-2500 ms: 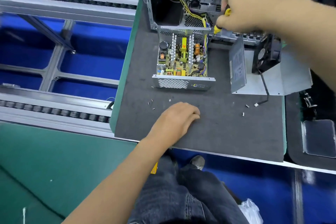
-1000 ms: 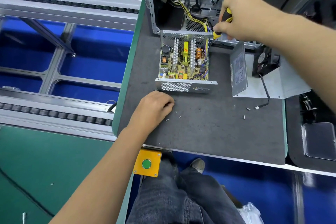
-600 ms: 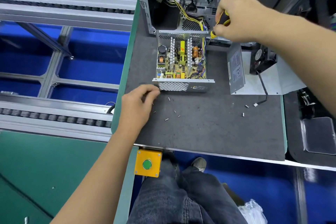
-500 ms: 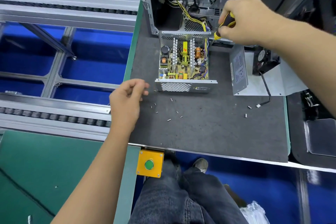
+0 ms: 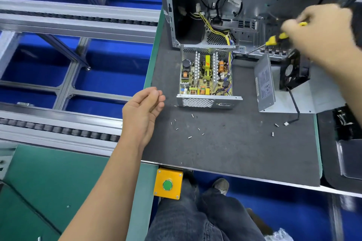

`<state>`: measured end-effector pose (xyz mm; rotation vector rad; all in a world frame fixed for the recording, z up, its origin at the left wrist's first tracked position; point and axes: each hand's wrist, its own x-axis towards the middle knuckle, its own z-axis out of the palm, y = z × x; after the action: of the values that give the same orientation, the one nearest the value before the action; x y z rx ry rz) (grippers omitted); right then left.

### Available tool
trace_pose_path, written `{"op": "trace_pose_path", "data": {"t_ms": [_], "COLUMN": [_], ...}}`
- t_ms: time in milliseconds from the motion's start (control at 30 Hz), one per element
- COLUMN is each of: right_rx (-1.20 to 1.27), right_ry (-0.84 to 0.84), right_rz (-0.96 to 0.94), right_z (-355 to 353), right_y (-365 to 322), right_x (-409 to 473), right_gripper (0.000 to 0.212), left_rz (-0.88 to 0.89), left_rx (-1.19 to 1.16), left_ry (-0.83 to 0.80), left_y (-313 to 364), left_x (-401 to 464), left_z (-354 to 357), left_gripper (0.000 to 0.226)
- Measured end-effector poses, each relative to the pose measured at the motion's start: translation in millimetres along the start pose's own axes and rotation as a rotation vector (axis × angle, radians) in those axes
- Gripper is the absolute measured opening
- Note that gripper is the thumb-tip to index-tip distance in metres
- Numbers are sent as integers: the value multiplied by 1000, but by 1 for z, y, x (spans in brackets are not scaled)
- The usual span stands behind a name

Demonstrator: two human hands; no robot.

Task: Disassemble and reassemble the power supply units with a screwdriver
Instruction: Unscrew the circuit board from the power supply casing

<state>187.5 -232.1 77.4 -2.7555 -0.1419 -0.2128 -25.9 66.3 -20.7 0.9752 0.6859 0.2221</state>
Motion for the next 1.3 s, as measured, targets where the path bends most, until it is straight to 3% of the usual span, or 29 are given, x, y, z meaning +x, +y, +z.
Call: {"op": "trace_pose_path", "data": {"t_ms": [67,167,333,600,1300], "right_rx": [218,859,1085,1148,990], "right_ry": [75,-19,-148,-177,-195], "right_rz": [191,405,335,318,293], "right_z": [-7,4,31,43,35], "right_y": [14,14,-22,-29,-44], "right_x": [-11,-44,-90,-93,-92], "right_gripper": [36,26,33,35,35], "left_rz": [-12,-30,-10,-10,67], "left_rx": [-45,-73,-86,-126,-26], "left_ry": [-40,-139,-284,-297,-267], "left_y": [3,5,4,5,9], "left_x": [1,-1,-4,0,-1], "left_z": [11,31,55,66,74], "left_gripper": [11,12,20,20,18]}}
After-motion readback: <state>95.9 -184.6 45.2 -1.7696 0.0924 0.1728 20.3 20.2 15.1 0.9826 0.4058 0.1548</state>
